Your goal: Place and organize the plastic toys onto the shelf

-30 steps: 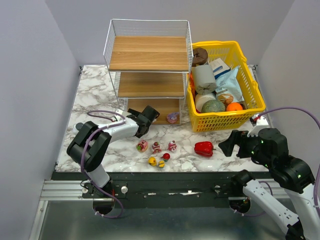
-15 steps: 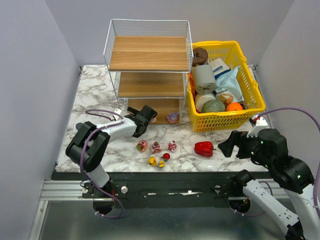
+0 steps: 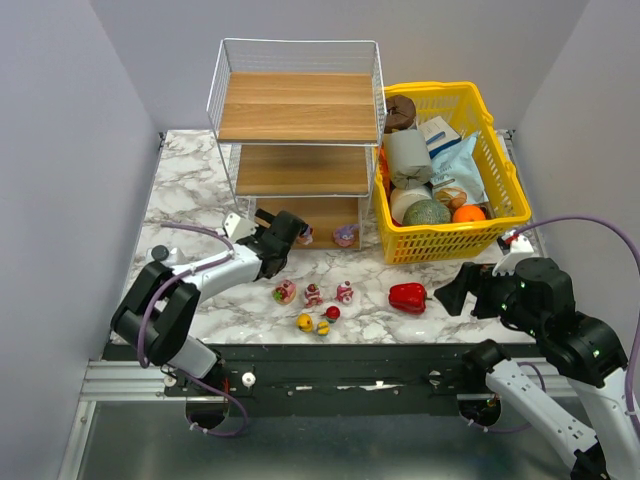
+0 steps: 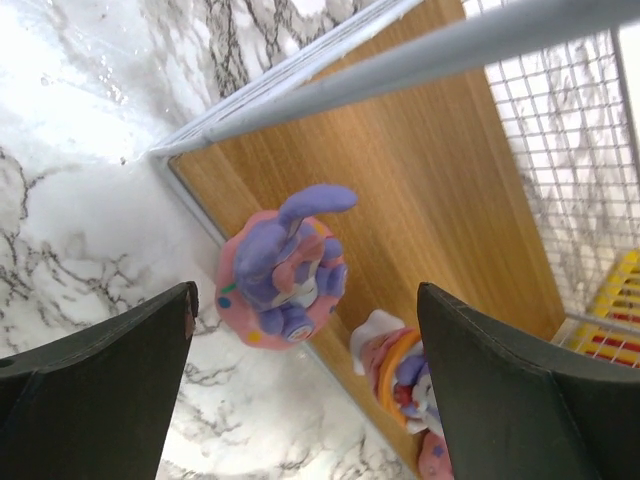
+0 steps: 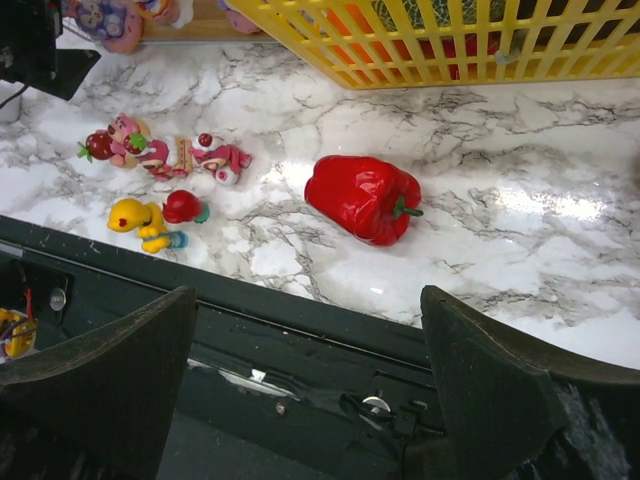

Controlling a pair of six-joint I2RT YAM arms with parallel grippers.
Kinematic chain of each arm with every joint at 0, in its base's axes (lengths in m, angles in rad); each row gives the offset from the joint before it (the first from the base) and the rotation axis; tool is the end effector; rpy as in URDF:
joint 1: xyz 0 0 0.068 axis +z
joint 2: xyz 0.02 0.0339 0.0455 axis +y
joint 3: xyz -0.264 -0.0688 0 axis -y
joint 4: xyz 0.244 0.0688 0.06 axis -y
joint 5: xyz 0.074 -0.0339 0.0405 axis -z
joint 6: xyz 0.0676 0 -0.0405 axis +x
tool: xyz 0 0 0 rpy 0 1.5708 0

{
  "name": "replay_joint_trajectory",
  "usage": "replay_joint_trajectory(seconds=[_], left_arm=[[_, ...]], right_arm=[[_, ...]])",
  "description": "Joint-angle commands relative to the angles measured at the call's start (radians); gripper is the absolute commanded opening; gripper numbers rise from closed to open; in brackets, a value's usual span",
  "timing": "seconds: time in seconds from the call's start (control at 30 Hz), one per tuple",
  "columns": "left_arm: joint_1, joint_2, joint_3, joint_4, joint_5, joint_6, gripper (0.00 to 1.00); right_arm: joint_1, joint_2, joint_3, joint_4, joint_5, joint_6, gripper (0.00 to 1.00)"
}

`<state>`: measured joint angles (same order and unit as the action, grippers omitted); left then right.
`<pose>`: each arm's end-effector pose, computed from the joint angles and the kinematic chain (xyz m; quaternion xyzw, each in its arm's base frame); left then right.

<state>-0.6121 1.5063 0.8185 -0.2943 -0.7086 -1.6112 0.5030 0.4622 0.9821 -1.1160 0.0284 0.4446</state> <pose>0.2701 -0.1359 0.1642 -0.5183 0.7397 -0.0968 0.4182 0.0735 0.0382 0.3250 -0.0191 0.8833 0.2025 0.4224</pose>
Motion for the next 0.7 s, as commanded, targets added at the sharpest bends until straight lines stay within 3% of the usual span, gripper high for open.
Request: replay_joint_trajectory(seconds=[0.0, 0.4, 0.5, 0.67], left_arm=[[-0.017, -0.046, -0.062, 0.041, 0.041, 0.051, 0.97], [-0.021, -0.225, -0.165, 0.040, 0.040, 0.106, 0.90], [-0.021, -0.256, -0.200, 0.037, 0.055, 0.103, 0.81], [-0.021, -0.291, -0.262, 0.098, 0.100, 0.114, 0.51]], right_arm=[[0.005, -0.016, -0.013, 0.016, -0.024, 0.003, 1.00], [0.005, -0.026, -0.017, 0.019, -0.053, 0.011, 0.99], [0.005, -0.031, -0.017, 0.019, -0.054, 0.013, 0.99], [0.005, -0.040, -0.023, 0.019, -0.058, 0.017, 0.99]])
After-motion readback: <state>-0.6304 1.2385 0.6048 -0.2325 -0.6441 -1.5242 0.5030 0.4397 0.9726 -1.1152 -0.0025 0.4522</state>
